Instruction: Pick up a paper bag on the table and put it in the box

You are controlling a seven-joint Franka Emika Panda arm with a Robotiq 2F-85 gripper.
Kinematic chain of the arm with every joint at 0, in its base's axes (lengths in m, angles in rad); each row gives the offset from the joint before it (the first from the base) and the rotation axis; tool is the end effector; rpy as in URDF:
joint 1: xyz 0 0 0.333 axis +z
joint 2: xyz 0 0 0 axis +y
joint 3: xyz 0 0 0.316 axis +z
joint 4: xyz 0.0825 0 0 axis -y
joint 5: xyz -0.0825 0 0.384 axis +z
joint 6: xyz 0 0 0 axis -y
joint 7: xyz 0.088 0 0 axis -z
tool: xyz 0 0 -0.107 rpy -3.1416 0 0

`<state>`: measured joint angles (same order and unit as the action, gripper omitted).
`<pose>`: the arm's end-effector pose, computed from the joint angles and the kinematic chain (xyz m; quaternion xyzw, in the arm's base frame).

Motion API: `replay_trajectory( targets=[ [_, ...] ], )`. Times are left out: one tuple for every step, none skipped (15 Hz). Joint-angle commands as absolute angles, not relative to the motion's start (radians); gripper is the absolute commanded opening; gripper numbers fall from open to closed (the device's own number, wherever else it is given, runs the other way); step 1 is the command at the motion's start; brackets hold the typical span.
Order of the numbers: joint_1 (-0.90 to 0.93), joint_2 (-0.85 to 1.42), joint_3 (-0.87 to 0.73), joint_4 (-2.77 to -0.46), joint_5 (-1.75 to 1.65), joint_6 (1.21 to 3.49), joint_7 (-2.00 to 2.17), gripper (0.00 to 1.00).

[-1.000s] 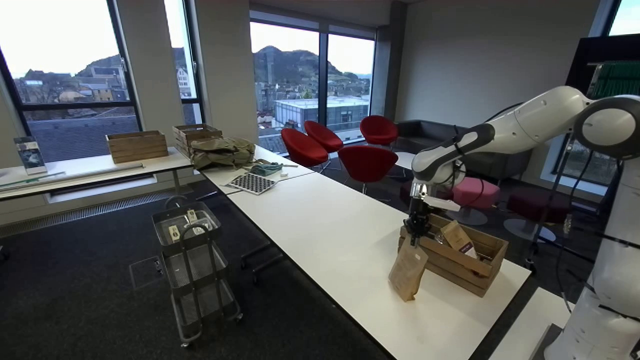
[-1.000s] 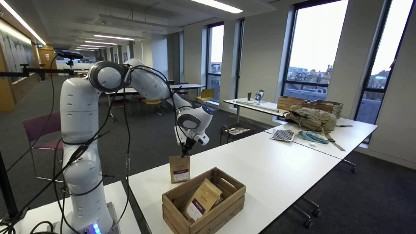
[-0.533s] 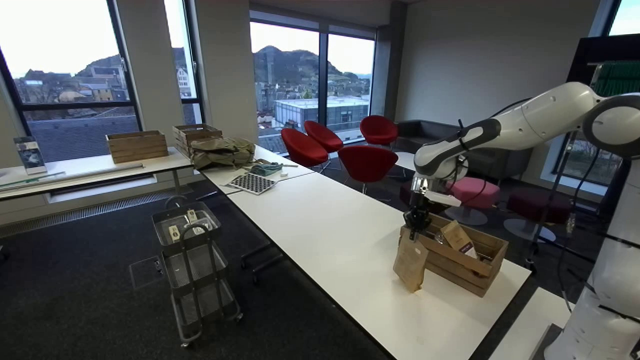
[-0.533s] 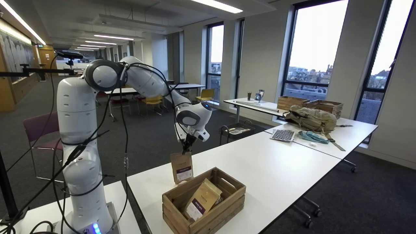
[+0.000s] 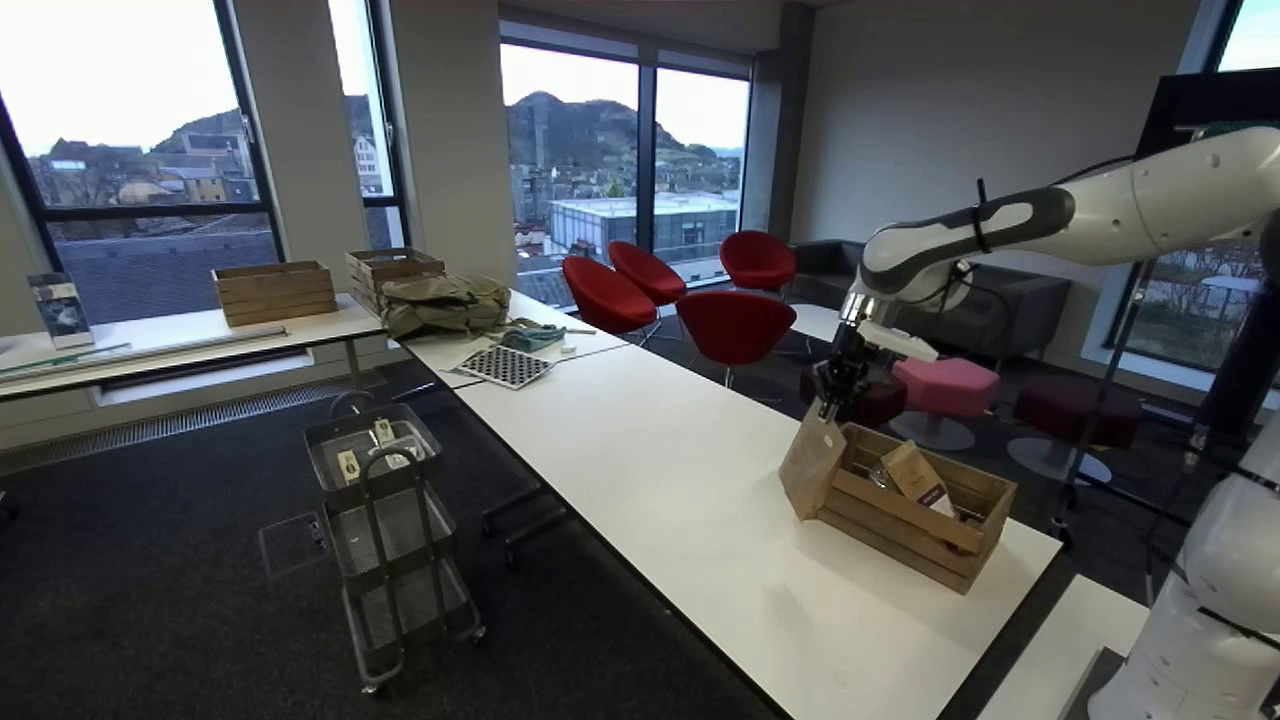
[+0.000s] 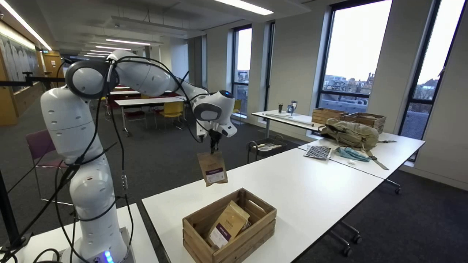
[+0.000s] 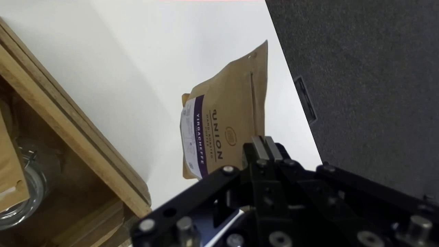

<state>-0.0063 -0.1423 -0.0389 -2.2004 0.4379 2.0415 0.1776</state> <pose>0.5040 0.0003 0.4468 -0.9584 0.2077 0.0214 0.1945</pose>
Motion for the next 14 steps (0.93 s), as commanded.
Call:
replay_trajectory(
  targets=[
    [-0.039, -0.232, -0.056, -2.17, 0.459, 2.008, 0.293, 0.0],
    [-0.043, -0.246, -0.064, -2.161, 0.479, 2.006, 0.309, 0.0],
    [-0.049, -0.26, -0.069, -2.154, 0.491, 2.014, 0.328, 0.0],
    [-0.054, -0.271, -0.075, -2.146, 0.501, 2.019, 0.341, 0.0],
    [-0.054, -0.285, -0.076, -2.136, 0.512, 2.02, 0.365, 0.0],
    [-0.058, -0.295, -0.081, -2.127, 0.53, 2.022, 0.38, 0.0],
    [-0.059, -0.303, -0.094, -2.116, 0.573, 2.016, 0.393, 0.0],
    [-0.064, -0.311, -0.103, -2.108, 0.602, 2.017, 0.414, 0.0],
    [-0.074, -0.319, -0.106, -2.103, 0.619, 2.024, 0.442, 0.0],
    [-0.09, -0.328, -0.105, -2.101, 0.613, 2.04, 0.486, 0.0],
    [-0.103, -0.328, -0.113, -2.096, 0.612, 2.044, 0.51, 0.0],
    [-0.115, -0.329, -0.122, -2.092, 0.616, 2.039, 0.534, 0.0],
    [-0.132, -0.327, -0.131, -2.088, 0.609, 2.032, 0.562, 0.0],
    [-0.148, -0.326, -0.135, -2.088, 0.596, 2.033, 0.592, 0.0]
  ],
)
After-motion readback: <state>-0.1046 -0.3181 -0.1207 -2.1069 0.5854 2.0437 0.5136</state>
